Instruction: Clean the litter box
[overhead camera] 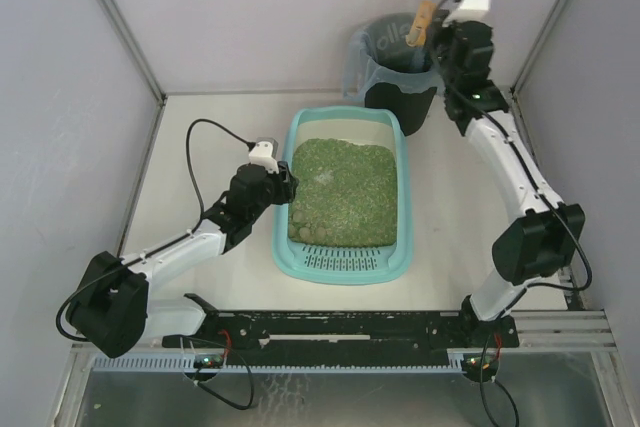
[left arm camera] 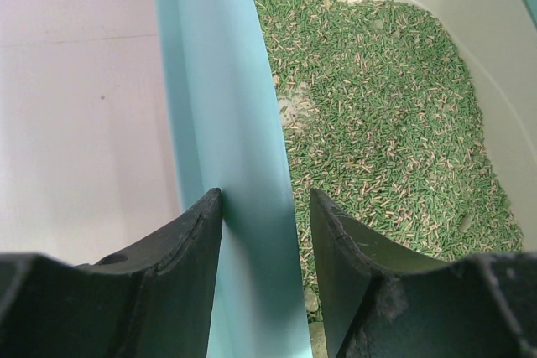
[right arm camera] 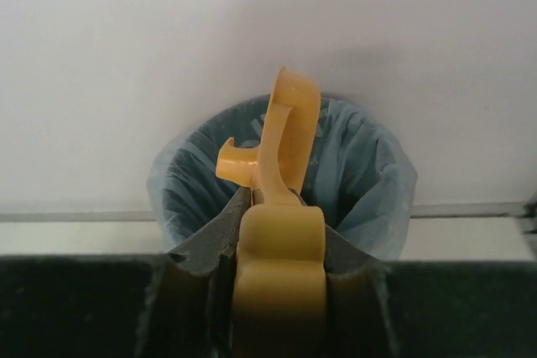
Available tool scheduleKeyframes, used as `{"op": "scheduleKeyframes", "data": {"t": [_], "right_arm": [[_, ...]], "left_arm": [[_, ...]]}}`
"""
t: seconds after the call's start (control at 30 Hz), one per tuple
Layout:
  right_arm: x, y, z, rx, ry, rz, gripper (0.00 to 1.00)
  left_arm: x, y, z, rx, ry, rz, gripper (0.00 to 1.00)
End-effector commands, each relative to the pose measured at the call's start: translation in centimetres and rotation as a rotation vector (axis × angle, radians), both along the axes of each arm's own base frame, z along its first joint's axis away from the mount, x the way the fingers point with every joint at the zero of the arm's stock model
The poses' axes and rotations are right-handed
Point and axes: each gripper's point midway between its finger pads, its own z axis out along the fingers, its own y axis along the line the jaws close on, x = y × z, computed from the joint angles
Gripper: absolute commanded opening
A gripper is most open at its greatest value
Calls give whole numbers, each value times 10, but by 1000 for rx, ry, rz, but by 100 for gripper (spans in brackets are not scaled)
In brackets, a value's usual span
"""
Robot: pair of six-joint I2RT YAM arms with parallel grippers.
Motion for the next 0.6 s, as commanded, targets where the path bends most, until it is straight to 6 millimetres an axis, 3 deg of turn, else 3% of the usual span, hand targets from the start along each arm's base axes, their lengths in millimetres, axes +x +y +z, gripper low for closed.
{"op": "scheduleKeyframes", "data": {"t": [0.0, 0.13, 0.33, 0.57], "right_arm": [[4, -3, 17, -413, -31, -175, 0], [4, 4, 25, -512, -68, -233, 0], [-6, 11, 40, -510, -106, -219, 0], [-62, 64, 72, -334, -216, 90, 0]], "left_arm": [[0, -21, 20, -64, -27, -64, 50], [0, -20, 21, -61, -32, -61, 49], [-1, -20, 22, -62, -32, -63, 49], [0, -21, 20, -61, -28, -66, 49]]}}
